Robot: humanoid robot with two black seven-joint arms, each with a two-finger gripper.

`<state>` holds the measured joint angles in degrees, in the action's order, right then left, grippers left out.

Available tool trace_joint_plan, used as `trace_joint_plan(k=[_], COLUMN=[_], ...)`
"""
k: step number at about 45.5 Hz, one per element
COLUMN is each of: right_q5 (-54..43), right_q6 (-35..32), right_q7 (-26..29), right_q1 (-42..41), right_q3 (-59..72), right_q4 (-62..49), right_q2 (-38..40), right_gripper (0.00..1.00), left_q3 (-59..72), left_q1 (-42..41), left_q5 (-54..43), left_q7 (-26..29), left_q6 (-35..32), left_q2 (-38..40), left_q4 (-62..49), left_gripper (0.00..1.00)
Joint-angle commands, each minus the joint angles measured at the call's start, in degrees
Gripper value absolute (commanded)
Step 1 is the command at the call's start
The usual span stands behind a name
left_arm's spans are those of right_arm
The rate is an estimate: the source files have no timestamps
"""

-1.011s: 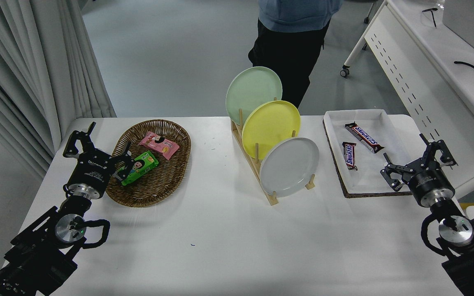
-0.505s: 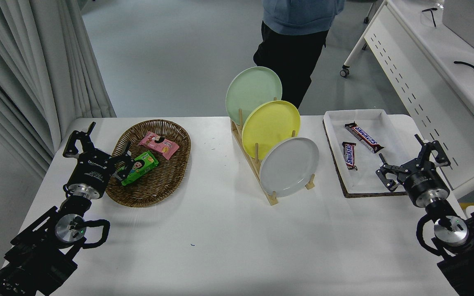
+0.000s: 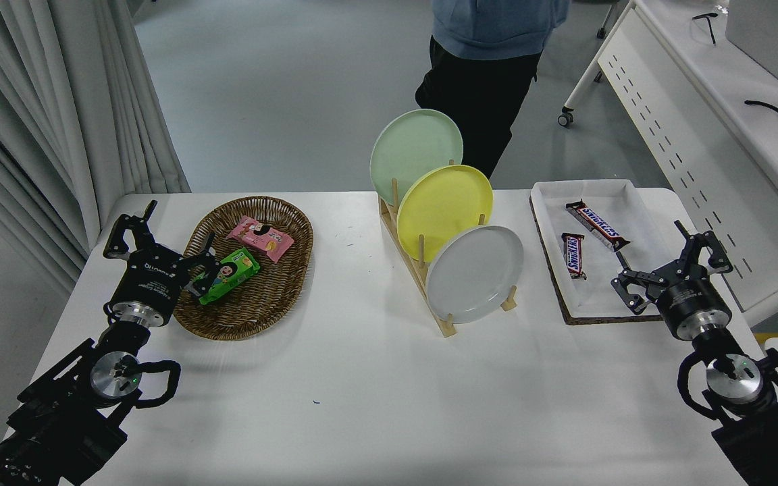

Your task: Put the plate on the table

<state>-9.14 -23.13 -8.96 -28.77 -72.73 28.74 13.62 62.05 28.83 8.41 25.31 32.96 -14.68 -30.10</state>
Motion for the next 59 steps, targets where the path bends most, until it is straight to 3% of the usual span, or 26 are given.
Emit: trace_joint_plan(k=[1, 19, 27, 40, 59], right_q5=[0.0, 0.0, 0.9, 16.3, 26.6], right_q6=[-0.2, -0.1, 0.0, 0.5, 0.5], right_q7=[0.0, 0.0, 0.0, 0.0, 0.3], right_q1=[0.6, -0.4, -0.7, -5.6, -17.5], right_q3=[0.0, 0.2, 6.4, 26.9, 64.4], right_q4=[0.4, -0.1, 0.4, 1.1, 15.6], right_q2=[0.1, 0.5, 1.6, 9.0, 24.1], right_gripper=[1.00, 1.00, 1.00, 1.00, 1.00], left_q3=[0.0, 0.0, 0.0, 0.0, 0.0], left_q1=[0.0, 0.0, 0.0, 0.0, 0.0], left_q5=[0.0, -0.1, 0.0, -0.1, -0.1], left_q7=[0.0, 0.0, 0.0, 0.0, 0.0], left_q6=[0.0, 0.0, 0.0, 0.0, 0.0], left_q2=[0.0, 0.0, 0.0, 0.0, 0.0], left_q4=[0.0, 0.0, 0.0, 0.0, 0.0], left_gripper=[1.00, 1.00, 1.00, 1.00, 1.00])
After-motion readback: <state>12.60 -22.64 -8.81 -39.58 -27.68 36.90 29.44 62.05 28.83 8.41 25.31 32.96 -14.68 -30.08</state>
